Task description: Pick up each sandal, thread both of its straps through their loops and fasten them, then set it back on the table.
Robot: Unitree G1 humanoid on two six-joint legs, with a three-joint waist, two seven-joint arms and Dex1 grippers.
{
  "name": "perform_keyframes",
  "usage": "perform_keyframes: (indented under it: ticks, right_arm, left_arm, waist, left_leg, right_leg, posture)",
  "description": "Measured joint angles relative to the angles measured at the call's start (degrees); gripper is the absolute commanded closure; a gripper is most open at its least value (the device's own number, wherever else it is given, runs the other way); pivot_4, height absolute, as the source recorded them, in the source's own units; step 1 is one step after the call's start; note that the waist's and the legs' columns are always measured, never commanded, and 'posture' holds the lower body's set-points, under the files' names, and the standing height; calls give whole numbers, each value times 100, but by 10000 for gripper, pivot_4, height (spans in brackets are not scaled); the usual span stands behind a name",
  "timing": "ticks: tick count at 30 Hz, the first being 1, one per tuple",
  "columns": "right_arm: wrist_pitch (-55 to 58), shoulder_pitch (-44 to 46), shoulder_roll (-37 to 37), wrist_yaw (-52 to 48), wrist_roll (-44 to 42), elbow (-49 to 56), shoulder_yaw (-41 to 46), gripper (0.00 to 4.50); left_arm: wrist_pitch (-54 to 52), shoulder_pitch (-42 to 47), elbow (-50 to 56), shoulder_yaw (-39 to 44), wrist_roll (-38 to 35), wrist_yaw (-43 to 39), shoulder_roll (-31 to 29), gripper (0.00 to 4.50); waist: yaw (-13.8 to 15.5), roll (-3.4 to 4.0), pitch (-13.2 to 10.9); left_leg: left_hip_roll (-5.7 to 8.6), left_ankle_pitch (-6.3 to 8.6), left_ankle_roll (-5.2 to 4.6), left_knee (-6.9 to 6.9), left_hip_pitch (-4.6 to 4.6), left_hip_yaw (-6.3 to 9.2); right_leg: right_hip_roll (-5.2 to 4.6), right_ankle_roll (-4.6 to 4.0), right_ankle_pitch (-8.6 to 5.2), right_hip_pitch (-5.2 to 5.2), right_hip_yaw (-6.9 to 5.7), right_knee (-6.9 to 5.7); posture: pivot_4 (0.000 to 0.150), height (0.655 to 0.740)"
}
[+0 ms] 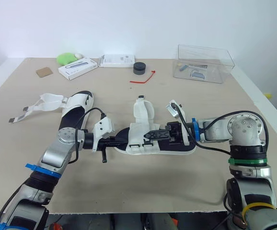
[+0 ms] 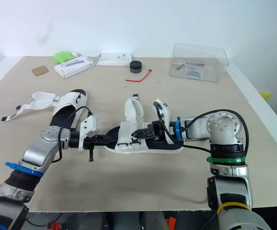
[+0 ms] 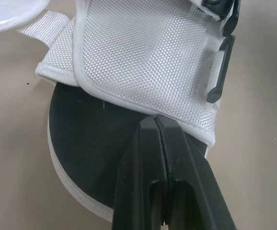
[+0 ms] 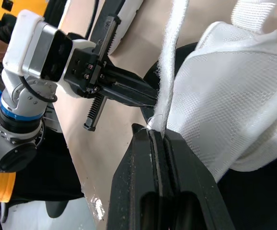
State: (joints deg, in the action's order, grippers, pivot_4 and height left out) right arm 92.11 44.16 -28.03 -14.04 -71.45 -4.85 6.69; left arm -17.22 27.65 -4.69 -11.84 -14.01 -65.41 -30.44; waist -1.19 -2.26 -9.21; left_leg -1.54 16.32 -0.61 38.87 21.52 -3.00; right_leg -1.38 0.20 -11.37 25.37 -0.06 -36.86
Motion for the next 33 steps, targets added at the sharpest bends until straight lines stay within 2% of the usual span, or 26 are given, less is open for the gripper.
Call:
perform_keyframes:
  ticks: [6,15,24,33]
  right_arm:
    - [0,0,2,530,-581,-220,40,44569]
    - [-128,-279,-63,1734,-2040,-376,73,44569]
    - [-1107,-578,-654,2834,-3720,-335,-676,44569]
    - [-1475,-799,-915,2882,-3979,9,-893,44569]
  left_arm:
    - [52,2,-29,-3,5,-5,0,45000]
    - [111,22,-37,-51,23,-5,6,45000]
    - [129,78,-65,-100,44,-8,21,45000]
    - [240,110,-152,-133,51,-11,39,45000]
  waist:
    - [-1,0,0]
    - [-1,0,0]
    - [-1,0,0]
    - [0,0,0]
  left_leg:
    - [-1,0,0,0,1,0]
    - [-4,5,-9,-4,6,0]
    - [-3,9,-15,-6,10,-2]
    - [-4,9,-15,-6,12,-2]
  right_leg:
    - [1,1,0,0,0,1]
    - [2,1,-1,0,-1,12]
    - [1,16,-8,-1,0,24]
    - [0,41,-18,-2,1,30]
  posture:
    - [1500,7400]
    - [1500,7400]
    - [1500,7400]
    - [1500,7400]
